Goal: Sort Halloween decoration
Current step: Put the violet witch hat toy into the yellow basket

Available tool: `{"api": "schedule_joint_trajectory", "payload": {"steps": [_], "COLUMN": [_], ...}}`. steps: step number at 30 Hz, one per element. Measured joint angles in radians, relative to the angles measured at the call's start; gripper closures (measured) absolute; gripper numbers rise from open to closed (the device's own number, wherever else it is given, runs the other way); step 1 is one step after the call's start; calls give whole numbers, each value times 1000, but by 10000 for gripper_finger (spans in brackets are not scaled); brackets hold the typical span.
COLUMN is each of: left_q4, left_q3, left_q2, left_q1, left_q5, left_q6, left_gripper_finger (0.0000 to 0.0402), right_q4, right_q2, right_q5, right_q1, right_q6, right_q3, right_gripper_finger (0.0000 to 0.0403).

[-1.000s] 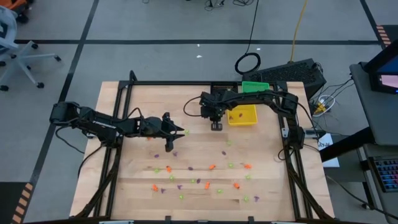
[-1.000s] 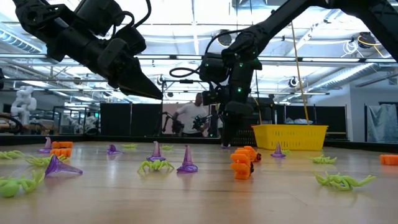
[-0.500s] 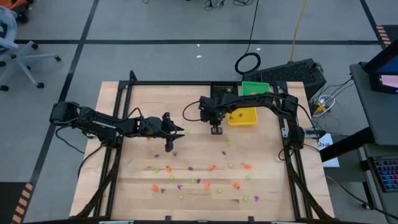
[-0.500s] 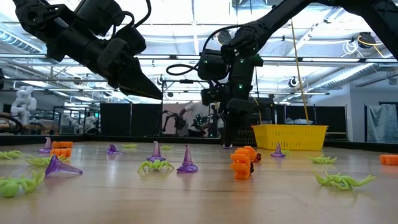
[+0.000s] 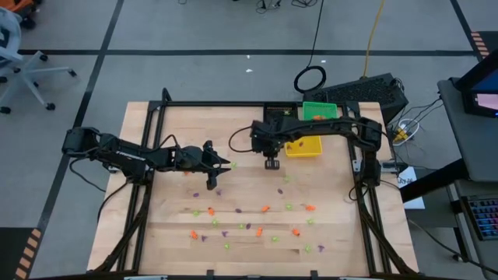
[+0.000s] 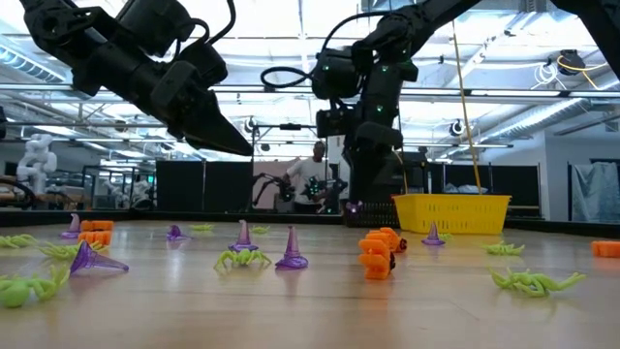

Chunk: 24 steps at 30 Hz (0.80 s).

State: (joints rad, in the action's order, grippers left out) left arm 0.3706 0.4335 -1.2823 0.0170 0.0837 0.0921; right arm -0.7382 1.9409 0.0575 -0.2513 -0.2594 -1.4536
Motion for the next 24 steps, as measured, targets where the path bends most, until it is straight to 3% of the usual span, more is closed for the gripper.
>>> {"api": "schedule_joint_trajectory", "payload": {"steps": [16,24], "left_q4": [-22,-23], "left_q3": [0,0], "left_q2": [0,0], "left_q1": [0,-5], "left_q5": [0,0], "left_q6": [6,8], "left_gripper_finger": [274,274], "right_q4": [30,18], "right_q2": [-3,-99], "right_q5": [27,66], "right_q1": [68,97], "right_q6": [40,56], "right_q3": [0,0], "right_gripper_finger": [403,403]}}
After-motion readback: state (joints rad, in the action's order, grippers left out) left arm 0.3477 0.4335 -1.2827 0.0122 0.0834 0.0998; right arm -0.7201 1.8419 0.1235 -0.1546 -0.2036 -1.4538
